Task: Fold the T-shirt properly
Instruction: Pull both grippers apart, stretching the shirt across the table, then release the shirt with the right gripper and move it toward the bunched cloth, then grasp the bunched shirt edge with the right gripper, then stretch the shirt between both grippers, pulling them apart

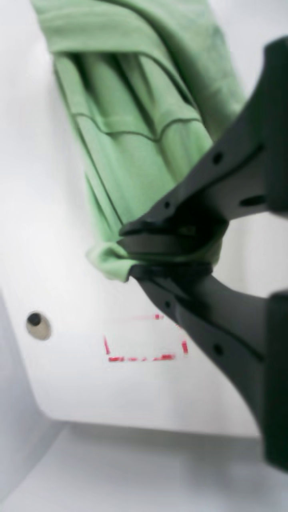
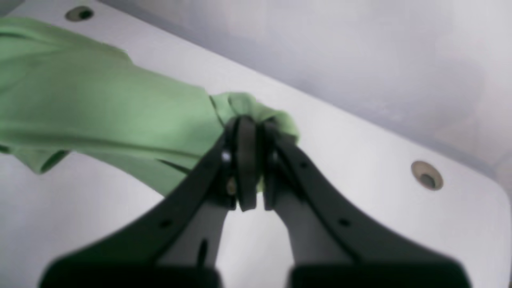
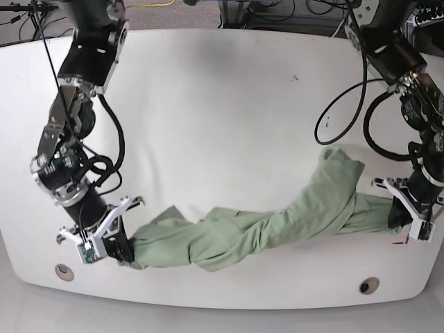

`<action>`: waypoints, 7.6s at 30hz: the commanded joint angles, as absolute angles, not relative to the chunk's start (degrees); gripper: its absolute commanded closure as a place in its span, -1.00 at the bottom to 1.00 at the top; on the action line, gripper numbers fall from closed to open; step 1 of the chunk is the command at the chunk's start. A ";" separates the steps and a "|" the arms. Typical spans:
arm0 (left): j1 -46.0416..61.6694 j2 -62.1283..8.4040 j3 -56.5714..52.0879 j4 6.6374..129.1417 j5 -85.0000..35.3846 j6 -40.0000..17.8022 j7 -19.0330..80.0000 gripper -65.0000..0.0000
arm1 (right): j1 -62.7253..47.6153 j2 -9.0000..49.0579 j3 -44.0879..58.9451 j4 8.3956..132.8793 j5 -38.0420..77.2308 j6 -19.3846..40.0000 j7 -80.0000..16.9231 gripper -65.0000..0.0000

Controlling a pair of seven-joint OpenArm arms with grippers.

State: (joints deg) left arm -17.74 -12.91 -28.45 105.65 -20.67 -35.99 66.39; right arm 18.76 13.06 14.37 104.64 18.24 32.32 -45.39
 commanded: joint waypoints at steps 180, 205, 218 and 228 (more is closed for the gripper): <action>12.26 -18.33 -17.71 107.03 -17.98 -34.24 64.57 0.98 | 10.33 6.37 -5.49 89.71 16.75 24.48 -30.81 1.00; -7.60 -11.82 -17.63 106.59 -17.63 -34.07 75.12 0.98 | -2.95 14.55 21.32 101.76 16.75 31.34 -33.89 1.00; -3.21 -14.46 -17.54 106.07 -17.71 -34.07 74.77 0.98 | -9.98 14.37 28.88 101.67 16.75 36.09 -33.89 1.00; -2.51 -17.45 -17.71 106.07 -17.71 -34.07 74.42 0.98 | -12.62 14.29 32.31 101.32 16.57 38.73 -33.89 1.00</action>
